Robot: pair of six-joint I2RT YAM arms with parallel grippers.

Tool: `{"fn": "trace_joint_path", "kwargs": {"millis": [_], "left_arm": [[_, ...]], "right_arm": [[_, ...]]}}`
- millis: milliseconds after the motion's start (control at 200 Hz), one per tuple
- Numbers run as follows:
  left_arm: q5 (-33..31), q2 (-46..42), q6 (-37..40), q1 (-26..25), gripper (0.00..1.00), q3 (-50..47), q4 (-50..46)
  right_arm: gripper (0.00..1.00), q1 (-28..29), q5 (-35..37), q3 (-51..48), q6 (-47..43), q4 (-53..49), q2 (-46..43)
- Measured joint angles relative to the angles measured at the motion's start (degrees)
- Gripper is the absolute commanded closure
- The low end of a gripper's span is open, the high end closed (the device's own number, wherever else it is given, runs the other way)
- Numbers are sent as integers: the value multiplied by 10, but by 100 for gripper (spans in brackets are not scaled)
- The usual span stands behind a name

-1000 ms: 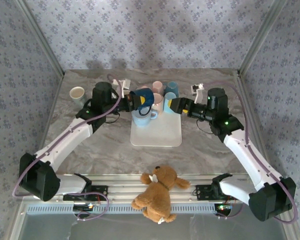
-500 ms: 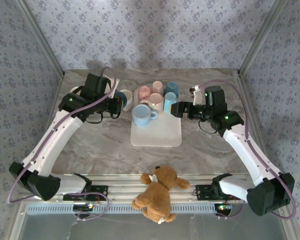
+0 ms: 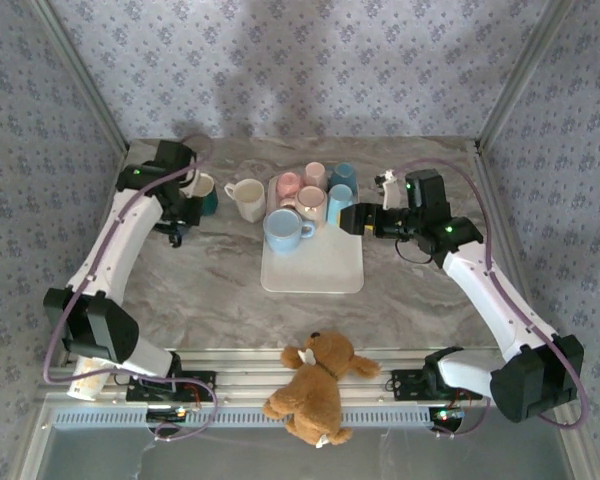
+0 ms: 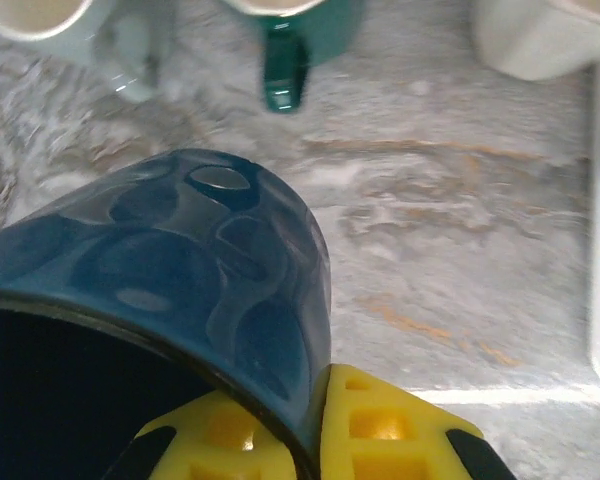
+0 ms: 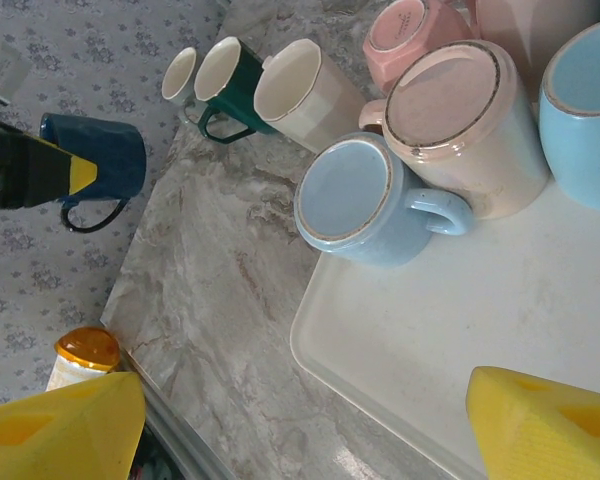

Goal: Turn the mug right side up

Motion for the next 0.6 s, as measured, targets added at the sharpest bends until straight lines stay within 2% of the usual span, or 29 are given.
{"fn": "trace_joint_path", "kwargs": {"millis": [155, 365, 600], "left_arm": [[8, 50, 9, 66, 100, 4, 0], [52, 100, 18, 143, 100, 7, 3], [57, 174, 25, 200, 100, 23, 19]], "right_arm": [[14, -4, -5, 0, -2, -1, 0], [13, -12, -10, -1, -4, 0, 0], [13, -19, -24, -9, -4, 1, 2]]}}
